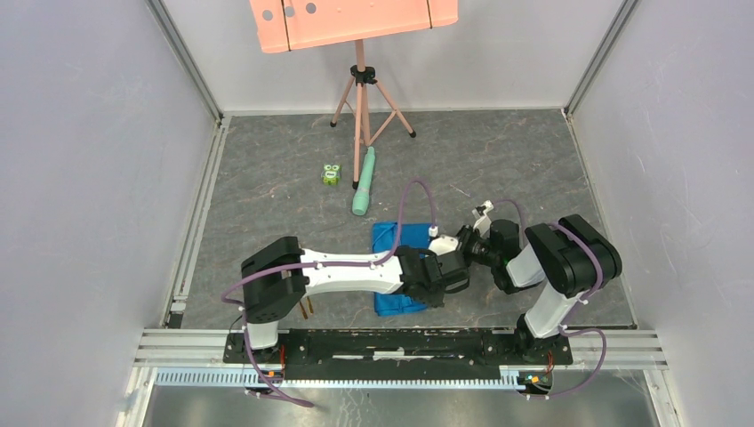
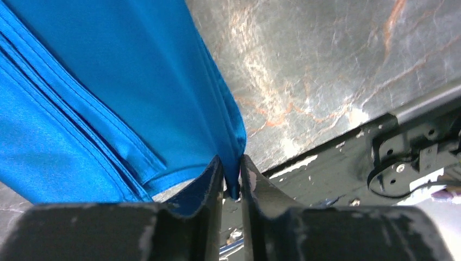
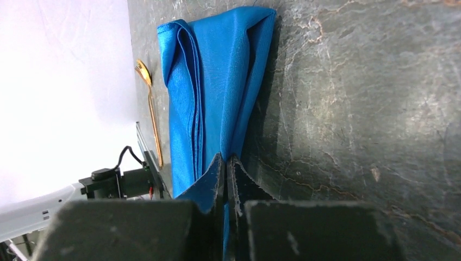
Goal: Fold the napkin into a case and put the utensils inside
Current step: Pick up the 2/3-rectangle-folded napkin at the center of the board.
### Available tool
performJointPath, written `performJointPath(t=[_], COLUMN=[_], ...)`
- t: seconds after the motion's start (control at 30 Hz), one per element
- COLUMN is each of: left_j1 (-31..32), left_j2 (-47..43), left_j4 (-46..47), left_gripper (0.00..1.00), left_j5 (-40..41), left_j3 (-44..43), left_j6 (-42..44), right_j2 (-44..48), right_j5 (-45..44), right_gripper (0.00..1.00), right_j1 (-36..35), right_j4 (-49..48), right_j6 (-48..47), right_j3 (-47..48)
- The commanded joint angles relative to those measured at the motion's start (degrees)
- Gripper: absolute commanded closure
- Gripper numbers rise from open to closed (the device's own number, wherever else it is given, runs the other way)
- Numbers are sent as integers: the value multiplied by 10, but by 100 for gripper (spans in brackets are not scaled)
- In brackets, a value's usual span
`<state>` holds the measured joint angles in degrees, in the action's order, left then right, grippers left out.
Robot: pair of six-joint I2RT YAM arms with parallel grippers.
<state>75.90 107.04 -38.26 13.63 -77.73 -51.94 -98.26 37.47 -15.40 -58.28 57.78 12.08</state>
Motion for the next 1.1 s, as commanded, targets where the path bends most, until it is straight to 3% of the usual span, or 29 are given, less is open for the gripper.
performJointPath(t=[0.0, 0.1, 0.2, 0.33, 0.4, 0.53, 0.6, 1.07], left_j1=[-15, -49, -107, -181, -208, -241, -250, -314], left_j2=[-88, -184, -276, -363, -363, -318, -297, -136], left_j4=[101, 175, 224, 341, 388, 455, 498, 549], left_gripper=[66, 51, 45, 41, 46, 66, 72, 97], left_j5=[-65, -88, -103, -129, -129, -116, -112, -98], left_j3=[75, 185, 274, 374, 398, 405, 408, 370], left_j6=[44, 50, 41, 8, 1, -27, -28, -36], right_j2=[-8, -18, -17, 12, 26, 51, 65, 109], right_j5=[7, 31, 45, 31, 16, -7, -22, -115], right_gripper=[100, 100, 100, 99, 100, 100, 100, 100], right_j1=[-3, -3, -3, -3, -3, -5, -9, -62], right_j4=[-41, -44, -23, 93, 148, 231, 263, 401], right_j6=[-61, -78, -96, -166, -205, -251, -266, -313], right_j3=[19, 32, 48, 75, 90, 119, 131, 212])
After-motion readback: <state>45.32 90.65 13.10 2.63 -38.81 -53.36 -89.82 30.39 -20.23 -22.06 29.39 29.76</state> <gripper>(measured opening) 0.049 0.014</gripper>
